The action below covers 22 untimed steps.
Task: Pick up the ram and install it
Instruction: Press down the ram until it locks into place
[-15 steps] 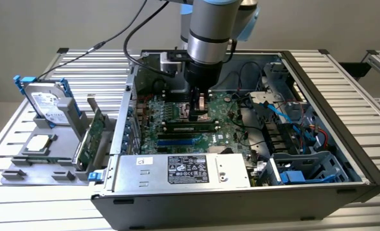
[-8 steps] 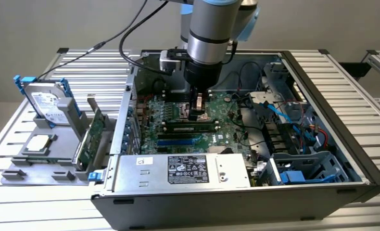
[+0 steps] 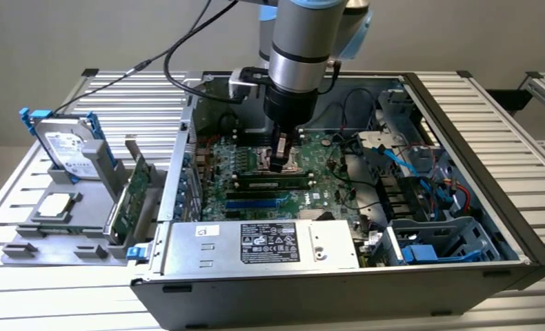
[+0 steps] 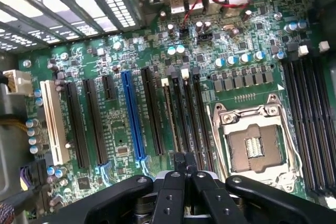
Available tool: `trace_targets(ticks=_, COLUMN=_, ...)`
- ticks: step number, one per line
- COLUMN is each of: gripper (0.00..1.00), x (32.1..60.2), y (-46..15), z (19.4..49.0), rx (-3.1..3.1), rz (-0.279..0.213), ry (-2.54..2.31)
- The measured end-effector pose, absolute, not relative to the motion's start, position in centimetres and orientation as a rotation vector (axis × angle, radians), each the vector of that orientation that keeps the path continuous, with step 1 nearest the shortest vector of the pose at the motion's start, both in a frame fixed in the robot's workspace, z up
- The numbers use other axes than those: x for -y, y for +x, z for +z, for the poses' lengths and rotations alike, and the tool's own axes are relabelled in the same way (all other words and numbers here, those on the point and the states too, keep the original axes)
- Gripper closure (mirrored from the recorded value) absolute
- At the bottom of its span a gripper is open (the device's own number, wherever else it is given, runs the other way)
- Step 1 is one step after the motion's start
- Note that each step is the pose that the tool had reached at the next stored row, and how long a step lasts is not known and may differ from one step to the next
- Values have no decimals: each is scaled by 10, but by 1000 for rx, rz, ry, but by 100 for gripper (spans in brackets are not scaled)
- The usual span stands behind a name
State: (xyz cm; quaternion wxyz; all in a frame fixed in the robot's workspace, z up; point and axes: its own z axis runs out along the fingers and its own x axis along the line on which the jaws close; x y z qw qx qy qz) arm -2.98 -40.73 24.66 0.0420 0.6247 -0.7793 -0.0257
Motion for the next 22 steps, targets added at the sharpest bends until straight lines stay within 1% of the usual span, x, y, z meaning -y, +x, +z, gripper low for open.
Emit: trace_targets(ticks=22, gripper=89, x=407, y=-30, z=245, rx=2719, rz=-102, ry=1420)
